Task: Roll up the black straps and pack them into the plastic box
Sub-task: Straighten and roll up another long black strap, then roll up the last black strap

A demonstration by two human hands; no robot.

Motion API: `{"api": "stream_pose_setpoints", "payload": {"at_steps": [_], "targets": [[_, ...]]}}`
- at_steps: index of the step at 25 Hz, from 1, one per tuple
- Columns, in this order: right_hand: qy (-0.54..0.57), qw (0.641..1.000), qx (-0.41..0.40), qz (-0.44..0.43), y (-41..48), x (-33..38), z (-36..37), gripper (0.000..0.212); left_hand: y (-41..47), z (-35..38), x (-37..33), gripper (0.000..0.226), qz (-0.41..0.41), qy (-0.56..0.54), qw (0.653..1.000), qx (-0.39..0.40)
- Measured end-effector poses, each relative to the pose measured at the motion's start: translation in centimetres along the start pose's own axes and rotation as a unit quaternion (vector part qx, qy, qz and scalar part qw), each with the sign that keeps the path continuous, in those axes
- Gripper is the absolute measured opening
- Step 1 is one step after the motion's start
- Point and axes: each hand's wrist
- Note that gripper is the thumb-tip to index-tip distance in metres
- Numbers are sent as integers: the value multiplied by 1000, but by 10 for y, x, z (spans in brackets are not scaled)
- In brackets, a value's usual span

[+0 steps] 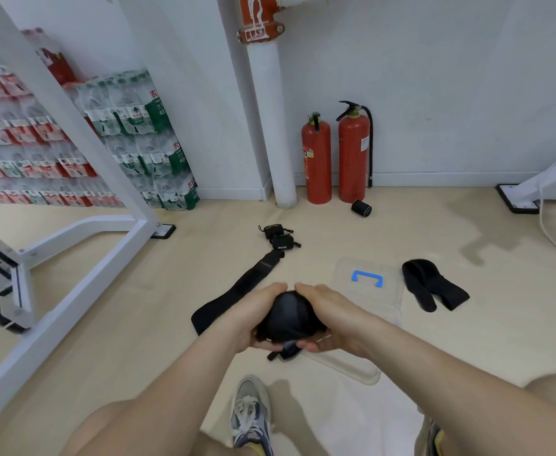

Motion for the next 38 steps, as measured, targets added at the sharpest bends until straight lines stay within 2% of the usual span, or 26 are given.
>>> {"api": "stream_pose_setpoints", "payload": {"at_steps": [2,6,8,10,12,14,16,19,23,25,27,29,32,34,35,37,38], "targets": [[53,998,7,28,11,-3,1,32,11,-13,7,34,-35,-23,999,29],[91,995,-36,-29,52,12,6,32,62,-19,0,26,-9,-145,989,-35],[88,993,-43,-60,79,15,6,43,91,-17,-4,27,9,-215,976,-32],[84,994,-38,-61,108,12,6,61,119,-20,0,31,20,-216,975,-36],[67,996,-43,-48,137,2,8,65,145,-22,13,40,19,-138,988,-63],[20,998,-58,-26,167,-15,8,54,168,-24,30,39,27,-8,995,-101],[-45,997,-66,-8,185,-32,7,42,186,-26,51,31,60,120,983,-128],[-138,989,-55,0,216,-58,11,37,225,-41,90,31,88,286,944,-139],[-337,941,-3,-40,261,-83,27,46,280,-72,145,39,69,375,910,-164],[-400,914,30,-55,285,-97,40,52,304,-89,170,40,33,392,891,-224],[-414,906,65,-67,315,-115,54,58,331,-110,188,40,-1,384,877,-288],[-366,925,78,-56,341,-131,65,62,361,-131,198,50,-15,397,866,-304],[-266,961,74,-4,370,-157,72,61,416,-151,203,76,-77,415,865,-270],[-214,974,68,16,382,-169,70,59,443,-155,196,83,-129,408,870,-245],[-175,983,54,22,386,-172,67,57,451,-154,191,76,-145,429,858,-244],[-66,996,22,50,391,-171,64,50,460,-156,181,36,-115,469,828,-285],[-11,997,10,71,390,-166,64,46,457,-156,173,16,-79,447,837,-306]]}}
Point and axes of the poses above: each hand's wrist, its own y-axis towards the middle knuckle, its own z-axis out of the palm, x = y × z, and after that the axes turned 8 degrees about y, right-handed
